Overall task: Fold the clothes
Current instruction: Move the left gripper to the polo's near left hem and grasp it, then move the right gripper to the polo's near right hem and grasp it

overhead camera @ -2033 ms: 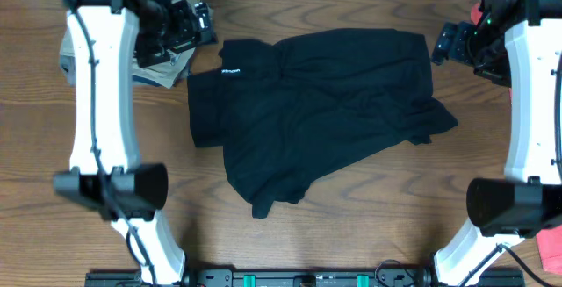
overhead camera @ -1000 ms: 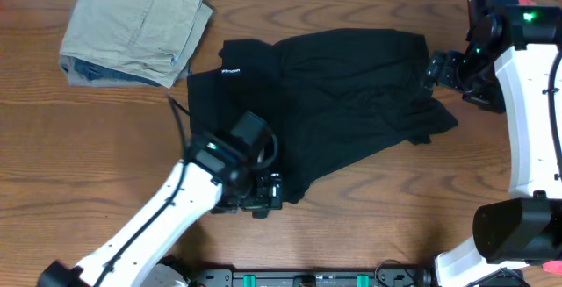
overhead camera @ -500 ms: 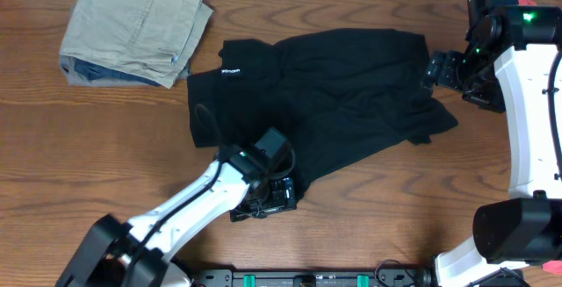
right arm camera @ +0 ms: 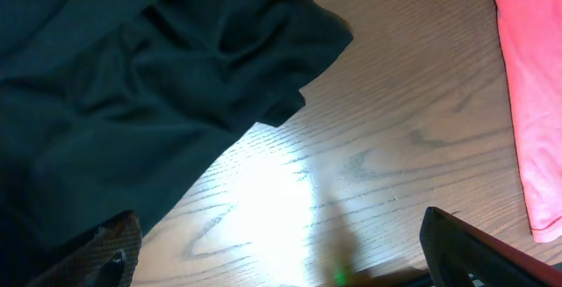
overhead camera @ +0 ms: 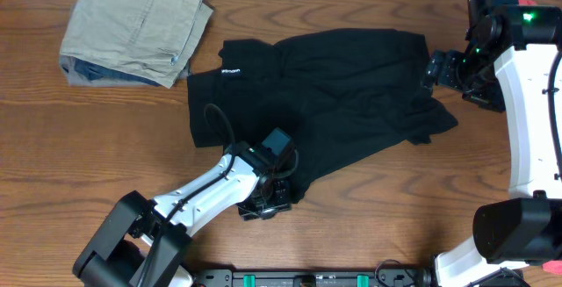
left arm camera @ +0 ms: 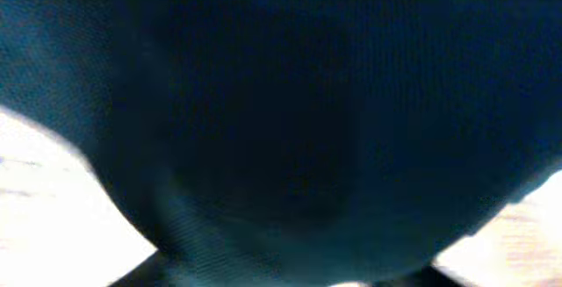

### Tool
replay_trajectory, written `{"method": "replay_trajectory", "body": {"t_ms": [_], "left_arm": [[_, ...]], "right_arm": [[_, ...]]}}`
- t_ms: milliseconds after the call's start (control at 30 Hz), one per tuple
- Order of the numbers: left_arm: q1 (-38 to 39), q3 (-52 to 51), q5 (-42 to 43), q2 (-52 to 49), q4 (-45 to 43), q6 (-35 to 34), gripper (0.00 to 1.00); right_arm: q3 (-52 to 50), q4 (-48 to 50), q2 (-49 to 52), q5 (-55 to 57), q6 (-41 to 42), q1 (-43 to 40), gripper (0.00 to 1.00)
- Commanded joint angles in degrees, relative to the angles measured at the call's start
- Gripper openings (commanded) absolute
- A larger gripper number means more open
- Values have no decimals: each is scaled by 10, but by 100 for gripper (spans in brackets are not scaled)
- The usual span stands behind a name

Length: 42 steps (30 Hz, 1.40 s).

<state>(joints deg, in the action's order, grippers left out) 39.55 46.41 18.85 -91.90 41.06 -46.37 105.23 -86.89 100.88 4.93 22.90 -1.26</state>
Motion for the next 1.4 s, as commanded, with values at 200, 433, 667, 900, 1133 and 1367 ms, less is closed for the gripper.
{"method": "replay_trajectory", "body": {"t_ms": [200,433,667,900,1133,1367], "left_arm": [[1,1,4,12,43,32,6],[0,26,3,108,126,57,6],[-56,26,-5,236,200,83,6],[-130,26,-5,280,253,143,6],[-131,26,-5,278,250,149,6],[-131,26,-5,278,238,149,7]], "right_arm": [[-3,2,0,9,-9,4,99],[-3,2,0,9,-9,3,99],[-3,-10,0,11,12,-16,99],[-4,-43,0,21,50,-51,99],[-63,-29,0,19,43,-58,99],[-196,61,0,-27,-2,-58,85]]}}
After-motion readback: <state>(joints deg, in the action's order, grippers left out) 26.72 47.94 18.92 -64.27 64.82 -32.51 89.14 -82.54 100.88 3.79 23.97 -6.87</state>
